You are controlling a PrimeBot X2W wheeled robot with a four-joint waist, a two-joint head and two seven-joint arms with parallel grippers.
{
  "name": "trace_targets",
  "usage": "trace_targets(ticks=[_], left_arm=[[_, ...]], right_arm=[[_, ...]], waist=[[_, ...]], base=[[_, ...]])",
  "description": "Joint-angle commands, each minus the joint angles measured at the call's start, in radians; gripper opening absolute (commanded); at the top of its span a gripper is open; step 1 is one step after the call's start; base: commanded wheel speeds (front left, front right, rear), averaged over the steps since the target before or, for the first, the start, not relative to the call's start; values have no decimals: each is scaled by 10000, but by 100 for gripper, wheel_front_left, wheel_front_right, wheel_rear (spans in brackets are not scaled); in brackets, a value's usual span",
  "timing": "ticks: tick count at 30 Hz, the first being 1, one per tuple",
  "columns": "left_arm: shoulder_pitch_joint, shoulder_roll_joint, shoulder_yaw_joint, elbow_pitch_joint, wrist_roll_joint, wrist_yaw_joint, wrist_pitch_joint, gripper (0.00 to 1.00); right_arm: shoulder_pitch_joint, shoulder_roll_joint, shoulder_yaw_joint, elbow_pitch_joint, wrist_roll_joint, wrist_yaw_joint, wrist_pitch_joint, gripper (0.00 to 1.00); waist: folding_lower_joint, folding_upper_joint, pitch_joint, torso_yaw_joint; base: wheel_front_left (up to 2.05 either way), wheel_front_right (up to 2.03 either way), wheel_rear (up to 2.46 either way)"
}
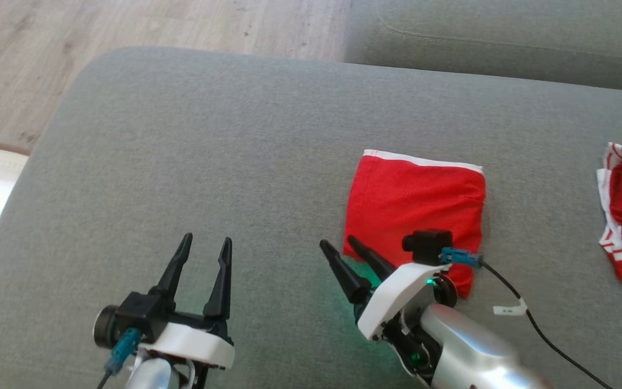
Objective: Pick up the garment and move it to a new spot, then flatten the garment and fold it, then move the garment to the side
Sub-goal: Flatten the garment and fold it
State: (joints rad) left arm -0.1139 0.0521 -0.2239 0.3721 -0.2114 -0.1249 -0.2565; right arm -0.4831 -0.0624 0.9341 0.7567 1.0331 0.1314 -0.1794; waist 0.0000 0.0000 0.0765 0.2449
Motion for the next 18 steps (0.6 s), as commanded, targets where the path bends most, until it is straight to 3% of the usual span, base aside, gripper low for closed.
trace_targets(ticks=[1,9,17,18], left_arm=[[-300,53,410,-411,4,-41,-53,100],[-248,45,635,-1048,-94,-48,-53,100],[-259,22,724,-1815,-157,-53,-53,100],[-259,22,724,-1815,-157,-53,-53,100]], right_arm=[[-408,122,-19,-269,67,-7,-249,100],[-944,-1,-1236,178,-1358,-7,-794,100],[-23,-606,-5118,-1343,-4640,-7,-821,100],[-23,-606,-5118,-1343,-4640,-7,-821,100]], waist=[[0,0,-29,-127],[0,0,-114,-878],[0,0,-21,-1670],[0,0,-21,-1670]], base=[[0,0,0],[0,0,0],[0,0,0],[0,0,0]])
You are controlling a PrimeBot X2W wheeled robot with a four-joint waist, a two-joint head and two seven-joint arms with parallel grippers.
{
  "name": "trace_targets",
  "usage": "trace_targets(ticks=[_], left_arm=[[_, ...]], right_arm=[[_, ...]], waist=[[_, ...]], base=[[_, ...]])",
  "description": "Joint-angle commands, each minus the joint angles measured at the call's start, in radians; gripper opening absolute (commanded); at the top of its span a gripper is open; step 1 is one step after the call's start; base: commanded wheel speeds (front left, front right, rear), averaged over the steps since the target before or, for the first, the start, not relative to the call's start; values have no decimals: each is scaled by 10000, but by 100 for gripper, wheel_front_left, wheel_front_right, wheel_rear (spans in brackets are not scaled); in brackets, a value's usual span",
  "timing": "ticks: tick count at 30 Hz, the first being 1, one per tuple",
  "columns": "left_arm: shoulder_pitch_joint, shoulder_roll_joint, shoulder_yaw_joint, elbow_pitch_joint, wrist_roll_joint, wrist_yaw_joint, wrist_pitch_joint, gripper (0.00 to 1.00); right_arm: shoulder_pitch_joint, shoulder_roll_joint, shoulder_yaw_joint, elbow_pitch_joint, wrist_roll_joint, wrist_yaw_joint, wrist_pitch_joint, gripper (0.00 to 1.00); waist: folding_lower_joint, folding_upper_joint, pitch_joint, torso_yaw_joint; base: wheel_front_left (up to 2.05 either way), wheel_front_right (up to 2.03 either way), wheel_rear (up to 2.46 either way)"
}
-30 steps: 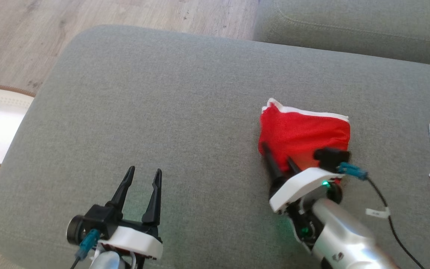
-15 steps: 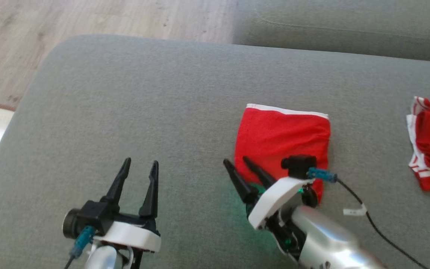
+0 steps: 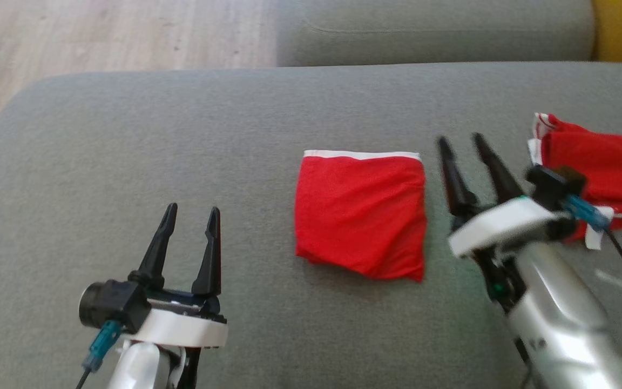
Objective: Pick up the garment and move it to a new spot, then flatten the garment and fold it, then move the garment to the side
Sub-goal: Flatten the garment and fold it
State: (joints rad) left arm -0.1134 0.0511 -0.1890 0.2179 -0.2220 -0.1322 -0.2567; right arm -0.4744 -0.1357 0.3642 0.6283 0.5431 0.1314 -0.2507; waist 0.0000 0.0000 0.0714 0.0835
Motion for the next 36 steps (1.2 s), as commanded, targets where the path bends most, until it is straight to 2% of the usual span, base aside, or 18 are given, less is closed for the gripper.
trace_targets(ticks=[1,5,10,18,26,27,28,36], left_arm=[[-277,29,368,-355,-60,19,-51,100],[-324,18,323,-602,-136,18,-51,100],[-293,13,270,-607,-94,17,-51,100],[-238,2,377,-572,-227,16,-51,100],[-264,-3,214,-582,-237,16,-51,100],[-279,-3,173,-591,-233,16,-51,100],[-296,-4,132,-597,-232,16,-51,100],[-534,-6,-193,-568,-277,16,-51,100]], right_arm=[[136,155,97,-326,-133,-7,-108,100],[1120,370,-1401,-1434,-1719,-7,-109,100],[2221,733,-2387,-2516,-2453,-7,-109,100],[3014,848,-2587,-3189,-2802,-7,-110,100],[3052,852,-2536,-3297,-2837,-7,-110,100],[3029,852,-2542,-3289,-2832,-7,-110,47],[2989,853,-2553,-3276,-2832,-7,-110,0],[2196,853,-2110,-2972,-3347,-7,-13,0]], waist=[[0,0,43,-135],[0,0,117,-409],[0,0,224,-669],[0,0,313,-792],[0,0,356,-529],[0,0,393,-470],[0,0,442,-404],[0,0,1040,334]], base=[[0,0,0],[0,0,0],[0,0,0],[0,0,0],[0,0,0],[0,0,0],[0,0,0],[0,0,0]])
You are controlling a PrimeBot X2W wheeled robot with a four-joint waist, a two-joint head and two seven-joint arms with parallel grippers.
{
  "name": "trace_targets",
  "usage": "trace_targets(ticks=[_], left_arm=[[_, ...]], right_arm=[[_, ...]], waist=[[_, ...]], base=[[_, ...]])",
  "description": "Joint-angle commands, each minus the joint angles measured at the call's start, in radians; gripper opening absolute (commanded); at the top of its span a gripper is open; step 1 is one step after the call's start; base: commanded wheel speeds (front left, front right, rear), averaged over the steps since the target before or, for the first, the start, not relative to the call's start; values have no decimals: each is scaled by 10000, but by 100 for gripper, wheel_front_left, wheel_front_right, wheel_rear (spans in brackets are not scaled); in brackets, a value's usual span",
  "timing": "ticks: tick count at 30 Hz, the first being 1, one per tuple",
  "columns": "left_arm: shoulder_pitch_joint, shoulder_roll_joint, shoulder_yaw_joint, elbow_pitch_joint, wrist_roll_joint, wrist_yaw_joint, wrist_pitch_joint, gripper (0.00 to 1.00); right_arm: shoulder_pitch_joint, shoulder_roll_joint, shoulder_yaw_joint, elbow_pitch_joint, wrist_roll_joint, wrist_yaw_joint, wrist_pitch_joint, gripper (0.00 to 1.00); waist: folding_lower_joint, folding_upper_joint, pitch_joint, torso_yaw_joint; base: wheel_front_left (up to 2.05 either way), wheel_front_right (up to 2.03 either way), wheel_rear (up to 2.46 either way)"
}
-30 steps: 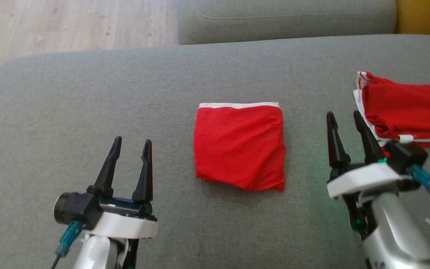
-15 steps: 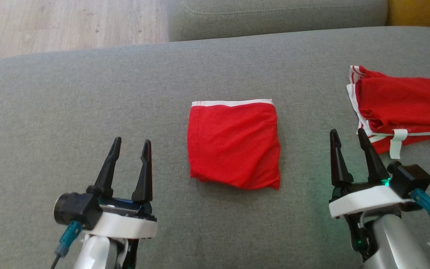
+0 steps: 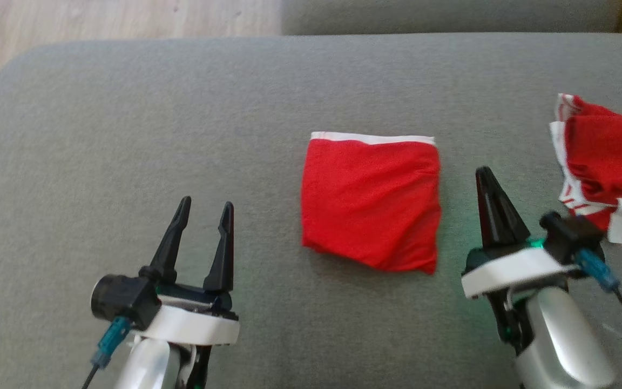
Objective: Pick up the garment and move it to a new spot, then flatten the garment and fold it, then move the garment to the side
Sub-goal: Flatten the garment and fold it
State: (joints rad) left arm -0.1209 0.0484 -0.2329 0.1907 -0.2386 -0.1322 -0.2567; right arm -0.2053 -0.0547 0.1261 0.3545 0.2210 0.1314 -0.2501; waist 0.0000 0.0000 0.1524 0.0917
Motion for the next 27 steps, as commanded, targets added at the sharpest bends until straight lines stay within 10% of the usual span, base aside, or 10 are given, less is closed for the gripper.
trace_targets(ticks=[1,19,27], left_arm=[[-497,20,214,-279,-142,16,-51,100],[-893,19,10,-84,-367,16,-51,100],[-883,19,43,-52,-355,16,-51,100]], right_arm=[[-619,44,302,-85,-205,-7,66,0],[-3173,45,377,5202,-555,-7,833,0],[-3839,45,1658,4787,529,-7,-6,0]], waist=[[0,0,299,361],[0,0,805,1168],[0,0,701,946]], base=[[0,0,0],[0,0,0],[0,0,0]])
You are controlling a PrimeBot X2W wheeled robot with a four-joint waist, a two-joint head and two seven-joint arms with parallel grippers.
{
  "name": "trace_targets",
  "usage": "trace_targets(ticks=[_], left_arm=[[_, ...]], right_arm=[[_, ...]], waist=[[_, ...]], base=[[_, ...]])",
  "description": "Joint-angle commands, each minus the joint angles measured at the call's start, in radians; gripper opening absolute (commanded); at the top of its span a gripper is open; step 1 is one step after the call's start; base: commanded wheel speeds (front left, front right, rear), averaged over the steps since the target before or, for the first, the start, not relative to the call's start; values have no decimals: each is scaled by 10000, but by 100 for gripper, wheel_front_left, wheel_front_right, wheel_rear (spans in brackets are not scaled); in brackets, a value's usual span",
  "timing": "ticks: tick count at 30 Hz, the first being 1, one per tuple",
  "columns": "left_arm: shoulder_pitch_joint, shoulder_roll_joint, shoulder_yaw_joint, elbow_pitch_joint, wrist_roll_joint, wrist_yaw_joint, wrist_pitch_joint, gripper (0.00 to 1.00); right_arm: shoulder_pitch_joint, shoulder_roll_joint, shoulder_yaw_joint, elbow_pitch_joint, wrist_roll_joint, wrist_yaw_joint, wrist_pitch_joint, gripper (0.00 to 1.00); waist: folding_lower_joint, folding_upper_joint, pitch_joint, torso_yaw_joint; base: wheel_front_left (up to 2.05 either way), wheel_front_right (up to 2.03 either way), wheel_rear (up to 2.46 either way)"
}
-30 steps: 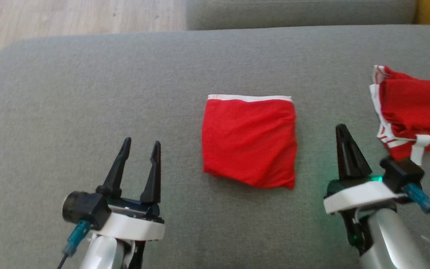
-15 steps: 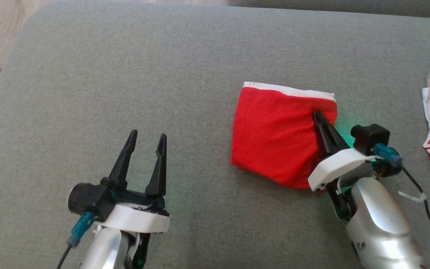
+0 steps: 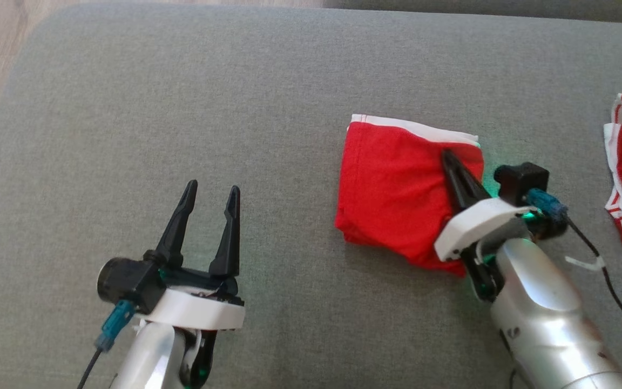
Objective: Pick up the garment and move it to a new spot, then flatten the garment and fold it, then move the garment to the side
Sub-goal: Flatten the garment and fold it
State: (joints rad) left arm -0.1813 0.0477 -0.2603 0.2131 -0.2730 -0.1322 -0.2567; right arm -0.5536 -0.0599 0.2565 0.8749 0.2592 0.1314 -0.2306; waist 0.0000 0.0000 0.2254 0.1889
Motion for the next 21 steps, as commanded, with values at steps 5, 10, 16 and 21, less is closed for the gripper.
trace_targets(ticks=[5,10,16,21], left_arm=[[-296,26,269,-278,-21,16,-51,100],[-266,26,234,-265,-19,16,-51,100],[-152,26,421,-282,39,15,-51,100],[-48,26,592,-400,110,15,-51,100]], right_arm=[[-237,97,1719,-1023,980,-7,-278,0],[-145,97,2768,-229,1139,-7,325,0],[-345,97,2787,3,1450,-7,-32,0],[-398,97,2198,-383,1329,-7,-278,0]], waist=[[0,0,-89,-45],[0,0,-148,2],[0,0,-250,-109],[0,0,-452,-446]], base=[[0,0,0],[0,0,0],[0,0,0],[0,0,0]])
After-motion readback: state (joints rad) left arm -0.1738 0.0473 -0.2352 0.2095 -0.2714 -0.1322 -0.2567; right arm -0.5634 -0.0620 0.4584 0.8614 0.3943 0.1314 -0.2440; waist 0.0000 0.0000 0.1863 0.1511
